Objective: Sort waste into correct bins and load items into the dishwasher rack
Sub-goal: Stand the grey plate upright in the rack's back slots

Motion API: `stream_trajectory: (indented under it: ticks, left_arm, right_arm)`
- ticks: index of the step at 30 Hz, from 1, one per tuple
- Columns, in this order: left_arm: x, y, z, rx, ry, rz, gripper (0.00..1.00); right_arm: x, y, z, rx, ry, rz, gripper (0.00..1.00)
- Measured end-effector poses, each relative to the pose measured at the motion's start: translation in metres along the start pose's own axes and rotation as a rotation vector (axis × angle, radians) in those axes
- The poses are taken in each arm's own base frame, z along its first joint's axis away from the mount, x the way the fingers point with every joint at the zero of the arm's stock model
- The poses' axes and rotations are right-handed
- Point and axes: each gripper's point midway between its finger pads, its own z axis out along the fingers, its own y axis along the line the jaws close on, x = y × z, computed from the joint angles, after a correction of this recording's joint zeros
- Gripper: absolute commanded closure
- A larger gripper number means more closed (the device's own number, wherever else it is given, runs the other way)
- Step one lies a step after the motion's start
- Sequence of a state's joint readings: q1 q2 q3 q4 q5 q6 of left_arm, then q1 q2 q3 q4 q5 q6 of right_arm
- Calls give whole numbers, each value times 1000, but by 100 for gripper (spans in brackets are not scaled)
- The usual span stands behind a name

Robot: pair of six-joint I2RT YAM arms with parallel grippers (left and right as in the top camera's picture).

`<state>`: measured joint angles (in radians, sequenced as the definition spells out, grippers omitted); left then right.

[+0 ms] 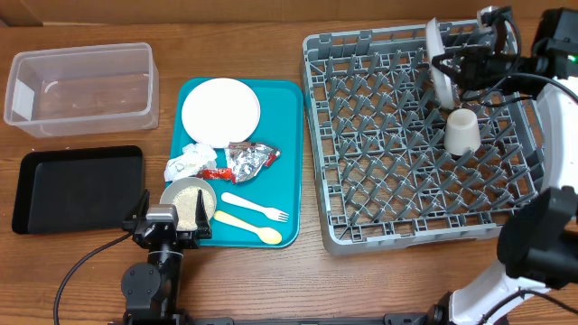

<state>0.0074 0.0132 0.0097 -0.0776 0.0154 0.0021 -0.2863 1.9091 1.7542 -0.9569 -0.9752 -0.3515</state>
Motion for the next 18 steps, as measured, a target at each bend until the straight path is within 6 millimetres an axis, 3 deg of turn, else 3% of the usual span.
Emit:
stream_trajectory:
  ticks: [4,6,8,9,16,18]
  left_arm:
    - [0,0,0,0,0,0,0]
    - [0,0,0,0,0,0,0]
    - [0,0,0,0,0,0,0]
    - [0,0,0,0,0,0,0]
    - [0,0,0,0,0,0,0]
    - [0,0,0,0,0,0,0]
  right_arm:
    - [6,-10,10,-24,13,27,95]
    - [5,-12,11,-26,8,19,89]
    - [3,-12,11,-29,0,4,61]
    - [2,-12,11,-33,-6,-2,40]
    - [-3,2,10,-114,-29,49,42]
    - [-5,10,8,-151,-38,56,65]
